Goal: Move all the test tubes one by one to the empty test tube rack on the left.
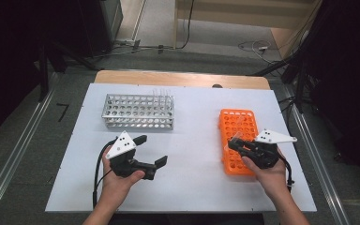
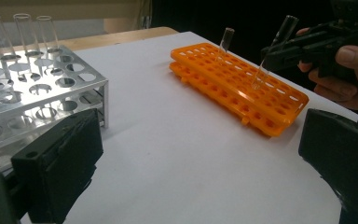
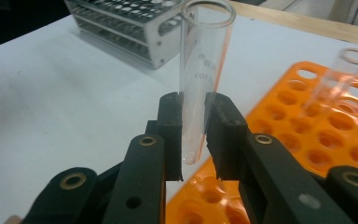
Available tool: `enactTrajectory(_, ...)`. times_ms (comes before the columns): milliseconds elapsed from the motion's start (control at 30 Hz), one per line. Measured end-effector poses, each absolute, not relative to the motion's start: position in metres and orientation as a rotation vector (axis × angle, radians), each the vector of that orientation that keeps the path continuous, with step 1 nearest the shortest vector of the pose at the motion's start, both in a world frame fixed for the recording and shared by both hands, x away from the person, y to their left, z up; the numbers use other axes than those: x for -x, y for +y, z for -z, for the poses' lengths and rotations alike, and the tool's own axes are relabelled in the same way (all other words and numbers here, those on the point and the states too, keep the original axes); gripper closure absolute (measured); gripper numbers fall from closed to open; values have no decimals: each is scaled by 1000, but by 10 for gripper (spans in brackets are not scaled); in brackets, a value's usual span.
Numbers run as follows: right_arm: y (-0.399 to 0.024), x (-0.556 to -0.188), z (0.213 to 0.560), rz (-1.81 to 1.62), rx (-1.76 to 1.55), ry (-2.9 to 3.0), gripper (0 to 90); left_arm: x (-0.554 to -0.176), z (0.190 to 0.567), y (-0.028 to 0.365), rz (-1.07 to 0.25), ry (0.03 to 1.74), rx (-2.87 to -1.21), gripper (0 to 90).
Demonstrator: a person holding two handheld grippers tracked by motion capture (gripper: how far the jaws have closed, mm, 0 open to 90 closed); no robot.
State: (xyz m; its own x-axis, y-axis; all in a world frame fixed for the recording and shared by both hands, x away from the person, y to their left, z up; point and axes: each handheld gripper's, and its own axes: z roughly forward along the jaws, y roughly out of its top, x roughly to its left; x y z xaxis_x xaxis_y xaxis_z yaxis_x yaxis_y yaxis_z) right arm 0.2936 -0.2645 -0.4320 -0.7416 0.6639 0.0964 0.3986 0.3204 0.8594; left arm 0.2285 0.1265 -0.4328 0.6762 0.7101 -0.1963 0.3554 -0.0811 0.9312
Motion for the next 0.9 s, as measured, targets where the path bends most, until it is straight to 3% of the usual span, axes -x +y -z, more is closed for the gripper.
enactTrajectory(467,-214,-270,431,-1426,-824,2443,741,-223,425,111,-332,810,-1689,13)
enactTrajectory(700,-192,-261,434,-1421,-770,2497,741,-220,423,97,-310,777,-1706,75)
enactTrajectory(900,-177,-254,435,-1419,-727,2533,742,-218,424,86,-298,780,-1721,185)
